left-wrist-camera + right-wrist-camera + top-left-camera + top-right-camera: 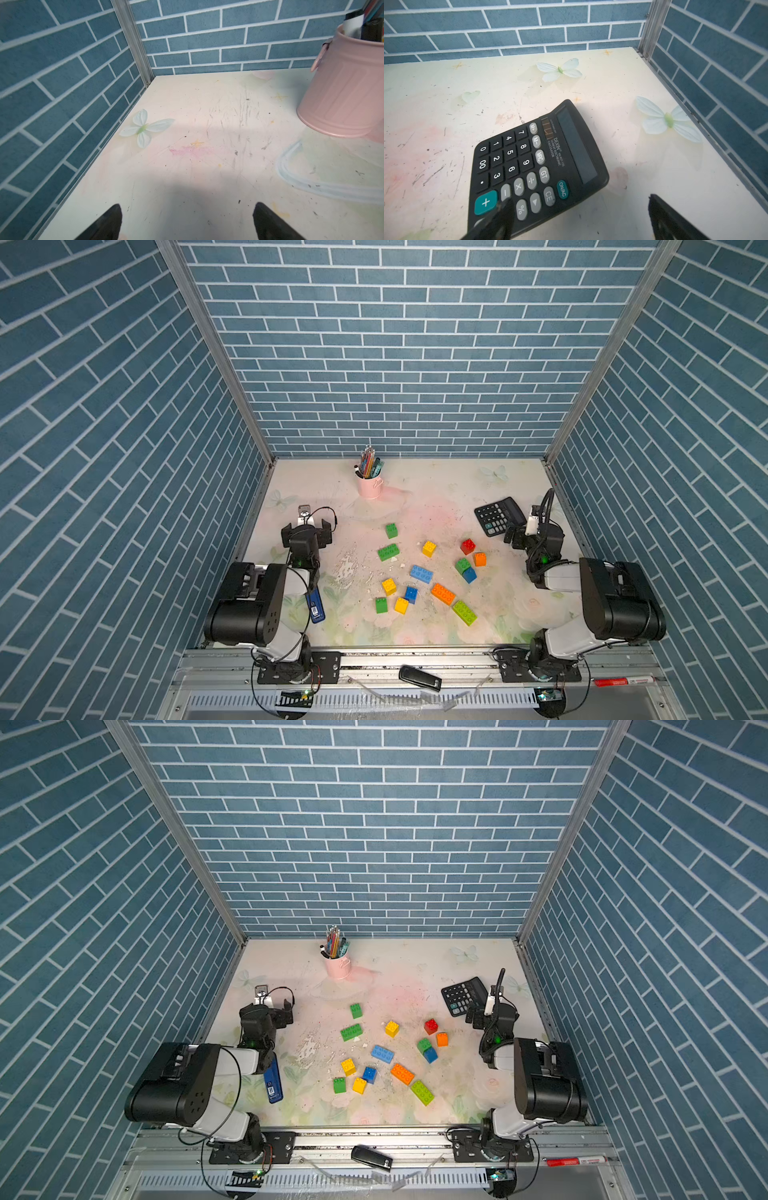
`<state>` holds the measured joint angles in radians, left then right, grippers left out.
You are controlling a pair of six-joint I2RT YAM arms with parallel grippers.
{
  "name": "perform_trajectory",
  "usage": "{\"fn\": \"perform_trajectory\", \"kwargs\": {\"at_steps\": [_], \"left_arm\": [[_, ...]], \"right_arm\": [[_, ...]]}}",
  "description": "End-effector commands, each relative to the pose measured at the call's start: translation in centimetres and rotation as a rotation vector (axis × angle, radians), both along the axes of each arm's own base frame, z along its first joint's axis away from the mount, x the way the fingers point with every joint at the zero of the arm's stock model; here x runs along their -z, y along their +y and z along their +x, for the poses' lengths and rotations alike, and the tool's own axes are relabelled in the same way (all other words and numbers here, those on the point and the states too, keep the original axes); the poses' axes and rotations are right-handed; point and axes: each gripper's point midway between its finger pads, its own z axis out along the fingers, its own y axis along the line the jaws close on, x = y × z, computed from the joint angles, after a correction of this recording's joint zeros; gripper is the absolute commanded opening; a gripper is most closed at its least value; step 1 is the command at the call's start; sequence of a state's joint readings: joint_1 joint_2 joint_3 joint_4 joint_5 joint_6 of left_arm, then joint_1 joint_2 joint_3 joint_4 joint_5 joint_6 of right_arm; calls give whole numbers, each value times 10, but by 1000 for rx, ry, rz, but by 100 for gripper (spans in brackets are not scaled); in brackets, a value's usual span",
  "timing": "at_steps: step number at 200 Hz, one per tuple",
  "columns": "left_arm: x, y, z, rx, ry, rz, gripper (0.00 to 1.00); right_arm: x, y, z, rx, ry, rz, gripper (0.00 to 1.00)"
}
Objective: Assemble a fork with lego
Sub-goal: Pick up the lego brick from the center of the board.
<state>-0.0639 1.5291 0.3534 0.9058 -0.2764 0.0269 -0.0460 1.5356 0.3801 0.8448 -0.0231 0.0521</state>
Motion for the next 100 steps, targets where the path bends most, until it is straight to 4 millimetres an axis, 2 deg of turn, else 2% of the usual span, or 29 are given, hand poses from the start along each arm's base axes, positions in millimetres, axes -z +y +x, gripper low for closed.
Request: {"fn": "perform_trajectory", "kwargs": {"at_steps": [1, 100], "left_arm": [[-6, 0, 3, -2, -12, 5, 99], [-5, 0, 3, -2, -11, 5, 100]], "right_arm": [[-6, -2, 5, -1, -19, -15, 99], [-5, -3, 5, 4, -15, -13, 99]]}}
